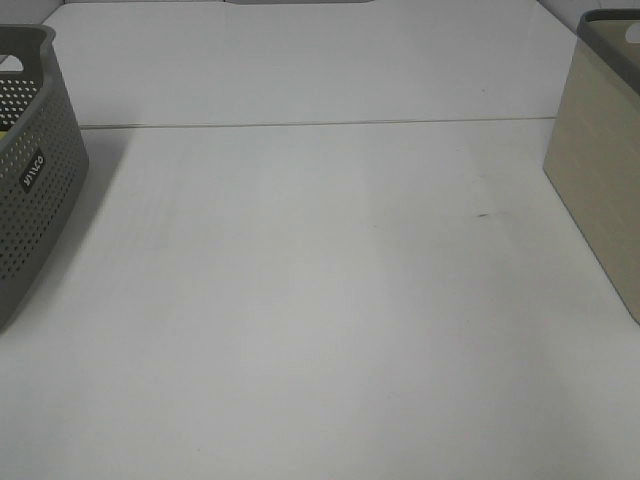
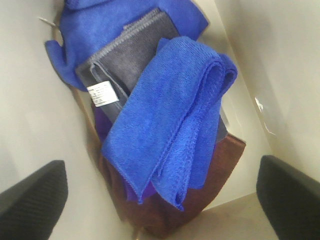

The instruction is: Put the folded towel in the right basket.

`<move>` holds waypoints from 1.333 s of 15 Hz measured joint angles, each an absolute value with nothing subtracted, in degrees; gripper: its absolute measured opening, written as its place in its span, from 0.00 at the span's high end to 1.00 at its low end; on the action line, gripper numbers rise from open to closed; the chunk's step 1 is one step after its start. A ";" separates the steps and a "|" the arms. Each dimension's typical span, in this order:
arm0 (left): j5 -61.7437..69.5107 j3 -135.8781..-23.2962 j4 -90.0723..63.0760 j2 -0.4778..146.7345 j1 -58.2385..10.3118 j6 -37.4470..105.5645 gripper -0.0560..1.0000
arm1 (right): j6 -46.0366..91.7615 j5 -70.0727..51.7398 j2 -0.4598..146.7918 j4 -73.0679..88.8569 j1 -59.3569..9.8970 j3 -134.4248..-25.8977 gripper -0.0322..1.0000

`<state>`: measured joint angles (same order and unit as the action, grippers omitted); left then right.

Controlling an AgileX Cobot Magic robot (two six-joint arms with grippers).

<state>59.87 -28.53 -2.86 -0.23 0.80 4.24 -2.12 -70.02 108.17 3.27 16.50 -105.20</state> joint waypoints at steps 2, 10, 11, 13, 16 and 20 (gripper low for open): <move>59.87 -28.53 -2.86 -0.23 0.80 4.24 0.01 | -2.18 -69.96 105.02 3.78 15.36 -105.88 0.03; 59.87 -28.53 -2.86 -0.23 0.80 4.24 0.01 | -7.85 -69.90 95.86 1.15 -5.56 -104.56 0.03; 59.87 -28.53 -2.86 -0.23 0.80 4.24 0.01 | -7.73 -69.73 92.88 1.09 -5.56 -101.41 0.03; 59.87 -28.53 -2.86 -0.23 0.80 4.24 0.01 | -7.62 -69.61 83.31 0.46 -5.56 -89.09 0.03; 59.87 -28.53 -2.86 -0.23 0.80 4.24 0.01 | -7.68 -64.40 66.00 0.00 -5.56 -71.10 0.03; 59.87 -28.53 -2.86 -0.23 0.80 4.24 0.01 | -7.96 -60.62 38.22 0.00 -5.56 -49.27 0.03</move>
<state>59.87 -28.53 -2.86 -0.23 0.80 4.24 -7.96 -60.62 38.22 0.00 -5.56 -49.27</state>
